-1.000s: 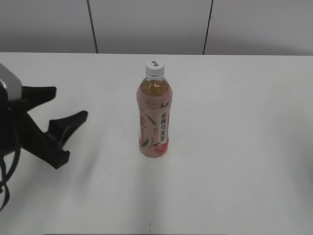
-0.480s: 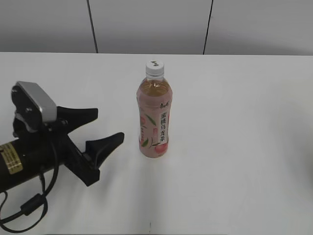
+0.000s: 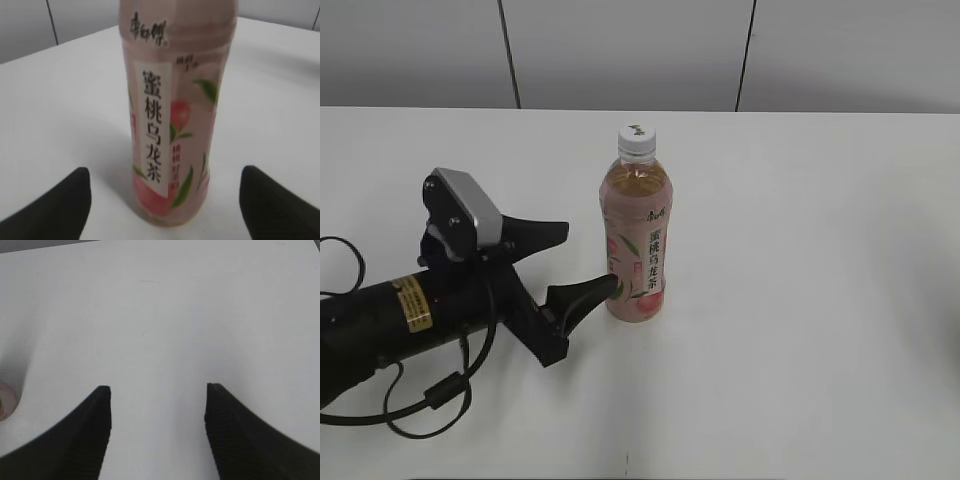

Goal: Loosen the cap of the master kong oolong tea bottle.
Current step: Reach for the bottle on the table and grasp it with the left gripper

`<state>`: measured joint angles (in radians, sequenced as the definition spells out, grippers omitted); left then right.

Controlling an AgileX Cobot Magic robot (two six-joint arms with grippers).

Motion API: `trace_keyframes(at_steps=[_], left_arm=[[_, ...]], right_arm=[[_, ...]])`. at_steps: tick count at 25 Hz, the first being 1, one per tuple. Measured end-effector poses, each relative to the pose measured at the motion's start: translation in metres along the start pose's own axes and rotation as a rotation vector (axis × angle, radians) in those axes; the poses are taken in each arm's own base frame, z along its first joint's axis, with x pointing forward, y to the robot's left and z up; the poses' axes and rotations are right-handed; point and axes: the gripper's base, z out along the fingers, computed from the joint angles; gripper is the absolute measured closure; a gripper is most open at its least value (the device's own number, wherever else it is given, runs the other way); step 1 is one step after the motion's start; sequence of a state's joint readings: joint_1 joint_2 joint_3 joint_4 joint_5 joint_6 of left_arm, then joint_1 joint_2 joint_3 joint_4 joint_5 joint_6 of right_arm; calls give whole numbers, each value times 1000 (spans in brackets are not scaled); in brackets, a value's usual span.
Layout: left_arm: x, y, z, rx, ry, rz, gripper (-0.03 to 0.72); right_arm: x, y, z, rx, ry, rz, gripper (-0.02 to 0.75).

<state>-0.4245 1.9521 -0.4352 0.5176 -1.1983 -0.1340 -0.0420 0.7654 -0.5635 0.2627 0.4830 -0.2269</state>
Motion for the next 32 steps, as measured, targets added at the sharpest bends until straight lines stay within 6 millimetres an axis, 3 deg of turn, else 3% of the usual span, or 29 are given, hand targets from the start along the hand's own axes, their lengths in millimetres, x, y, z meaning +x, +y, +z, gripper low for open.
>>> trace_keyframes(at_steps=[10, 19, 21, 23, 25, 32], left_arm=[[-33, -6, 40, 72, -130, 91, 120], [-36, 4, 62, 61, -140, 83, 121], [-34, 6, 66, 56, -140, 76, 148], [-32, 7, 67, 54, -136, 71, 221], [-32, 7, 67, 52, -132, 70, 260], [-37, 4, 65, 75, -102, 103, 260]], right_arm=[[-1, -1, 4, 3, 2, -21, 286], [-1, -1, 4, 2, 2, -18, 286], [-1, -1, 4, 1, 2, -18, 286], [-1, 0, 4, 0, 0, -27, 286], [-7, 0, 2, -2, -16, -43, 286], [-37, 16, 5, -153, 38, -95, 286]])
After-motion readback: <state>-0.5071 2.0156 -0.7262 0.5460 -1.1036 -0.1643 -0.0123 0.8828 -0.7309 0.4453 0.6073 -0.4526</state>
